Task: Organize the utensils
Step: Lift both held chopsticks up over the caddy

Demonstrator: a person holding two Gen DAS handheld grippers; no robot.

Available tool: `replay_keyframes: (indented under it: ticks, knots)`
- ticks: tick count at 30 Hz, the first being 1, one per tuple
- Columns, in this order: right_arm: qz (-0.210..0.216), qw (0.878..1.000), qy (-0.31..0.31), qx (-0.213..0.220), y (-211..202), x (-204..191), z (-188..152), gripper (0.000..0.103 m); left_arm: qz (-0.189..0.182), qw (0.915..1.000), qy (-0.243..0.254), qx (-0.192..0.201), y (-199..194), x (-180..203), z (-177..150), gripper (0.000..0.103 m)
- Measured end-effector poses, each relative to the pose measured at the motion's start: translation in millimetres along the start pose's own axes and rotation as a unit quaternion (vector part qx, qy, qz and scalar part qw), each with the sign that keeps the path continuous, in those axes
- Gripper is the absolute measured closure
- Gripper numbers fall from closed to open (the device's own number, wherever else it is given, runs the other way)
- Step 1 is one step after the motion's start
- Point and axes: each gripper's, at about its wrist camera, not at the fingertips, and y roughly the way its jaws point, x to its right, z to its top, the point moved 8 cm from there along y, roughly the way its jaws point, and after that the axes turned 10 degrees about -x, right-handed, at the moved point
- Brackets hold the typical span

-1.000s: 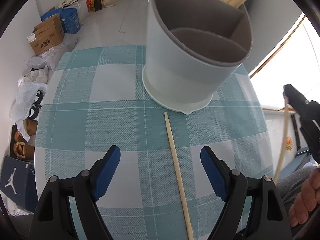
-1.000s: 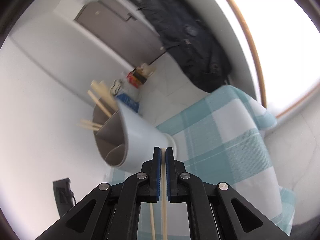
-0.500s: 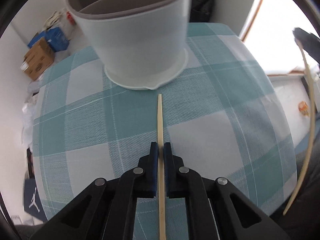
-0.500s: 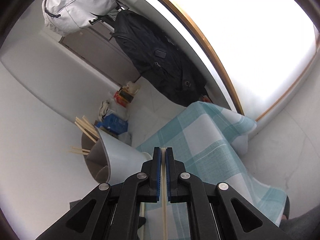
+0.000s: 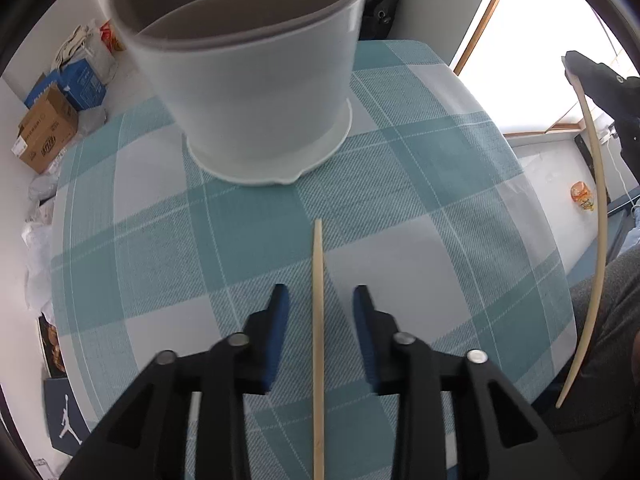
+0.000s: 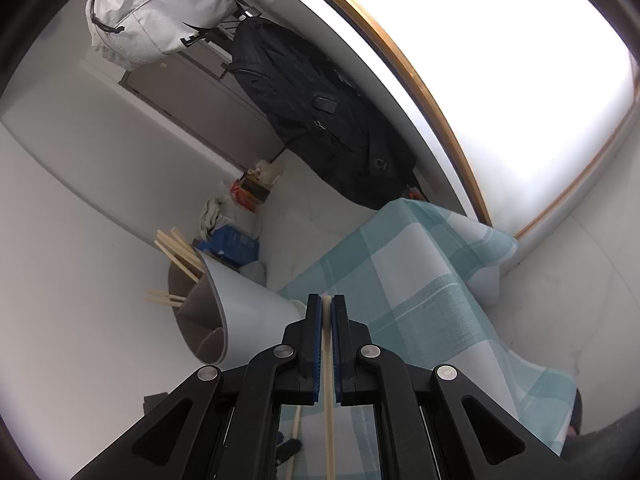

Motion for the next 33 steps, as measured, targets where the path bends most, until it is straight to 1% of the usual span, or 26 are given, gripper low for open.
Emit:
replay_keyframes:
  ticks: [1, 3, 5, 6, 7, 8, 9, 10, 12, 13, 15, 17, 18, 19, 21, 23, 24, 26, 27, 29, 33]
  knots:
    - [0.001, 1.000, 0.002, 0.000, -0.8, 1.7, 0.2, 0.099, 0.005, 1.0000, 0.005, 0.000, 0.9, 2.4, 1.4, 0.071]
    - [0.001, 1.000, 0.005, 0.002, -3.1, 3.7, 1.1, 0.099, 0.034, 0.9993, 0.012, -0.014, 11.0, 7.0, 7.6, 0.070]
    - [0.002, 1.000, 0.008, 0.005, -5.9, 6.1, 2.1, 0.099, 0.032, 0.9994, 0.014, -0.005, 10.3, 7.9, 12.0, 0.071]
    - [0.002, 1.000, 0.009, 0.006, -7.2, 6.4, 2.6, 0.099, 0.032, 0.9994, 0.014, -0.009, 12.2, 7.3, 12.4, 0.070]
    - [0.002, 1.000, 0.009, 0.007, -8.6, 6.9, 3.1, 0.099, 0.030, 0.9995, 0.010, -0.005, 11.9, 5.8, 13.1, 0.071]
    - [0.003, 1.000, 0.011, 0.008, -9.4, 7.9, 3.3, 0.099, 0.028, 0.9995, 0.008, -0.006, 12.4, 5.1, 14.4, 0.073]
    - [0.003, 1.000, 0.011, 0.008, -10.1, 8.0, 3.6, 0.099, 0.019, 0.9997, 0.011, -0.005, 13.2, 5.4, 15.9, 0.086]
    - [0.003, 1.000, 0.012, 0.008, -10.4, 8.4, 3.8, 0.099, 0.005, 0.9998, 0.021, -0.003, 13.6, 9.2, 15.8, 0.096]
    - [0.003, 1.000, 0.011, 0.008, -10.6, 8.5, 3.8, 0.099, 0.014, 0.9990, 0.043, 0.000, 12.0, 22.6, 23.9, 0.101]
    - [0.002, 1.000, 0.010, 0.009, -10.6, 8.3, 3.7, 0.099, 0.020, 0.9983, 0.054, 0.004, 11.7, 25.9, 24.4, 0.101]
    - [0.000, 1.000, 0.003, 0.011, -11.1, 5.9, 3.4, 0.099, 0.020, 0.9981, 0.056, 0.012, 10.4, 28.5, 25.3, 0.101]
    - [0.002, 1.000, -0.010, 0.014, -11.5, 0.8, 2.4, 0.099, 0.000, 0.9988, 0.036, 0.033, 2.5, 23.7, 28.5, 0.102]
    - [0.001, 1.000, -0.016, 0.017, -12.1, -1.6, 1.9, 0.099, -0.004, 0.9987, 0.029, 0.042, -2.8, 21.6, 31.3, 0.102]
    - [0.001, 0.999, -0.025, 0.020, -12.6, -5.2, 1.3, 0.099, -0.007, 0.9980, 0.018, 0.060, -12.1, 17.2, 33.1, 0.102]
    - [0.003, 0.999, -0.038, 0.025, -12.5, -11.2, 0.2, 0.099, -0.014, 0.9953, 0.002, 0.096, -33.0, 11.5, 34.4, 0.102]
    - [0.003, 0.998, -0.049, 0.029, -12.5, -17.0, -1.0, 0.099, -0.012, 0.9921, -0.007, 0.125, -53.0, 5.0, 34.3, 0.102]
    - [0.003, 0.998, -0.054, 0.028, -11.8, -20.3, -1.9, 0.099, -0.013, 0.9907, -0.008, 0.135, -60.8, 3.6, 30.7, 0.102]
    - [0.006, 0.998, -0.063, 0.027, -10.4, -28.0, -3.9, 0.099, -0.016, 0.9864, -0.010, 0.163, -83.7, -0.1, 35.5, 0.102]
    - [0.010, 0.997, -0.067, 0.025, -9.9, -32.0, -4.9, 0.099, -0.021, 0.9855, -0.012, 0.168, -90.9, 11.8, 32.9, 0.102]
    - [0.013, 0.996, -0.084, 0.029, -10.7, -44.4, -5.8, 0.099, -0.034, 0.9814, -0.024, 0.187, -107.2, 8.7, 34.6, 0.102]
    - [0.012, 0.990, -0.128, 0.052, -16.1, -71.5, -3.5, 0.099, -0.049, 0.9754, -0.031, 0.213, -125.3, 7.3, 43.3, 0.102]
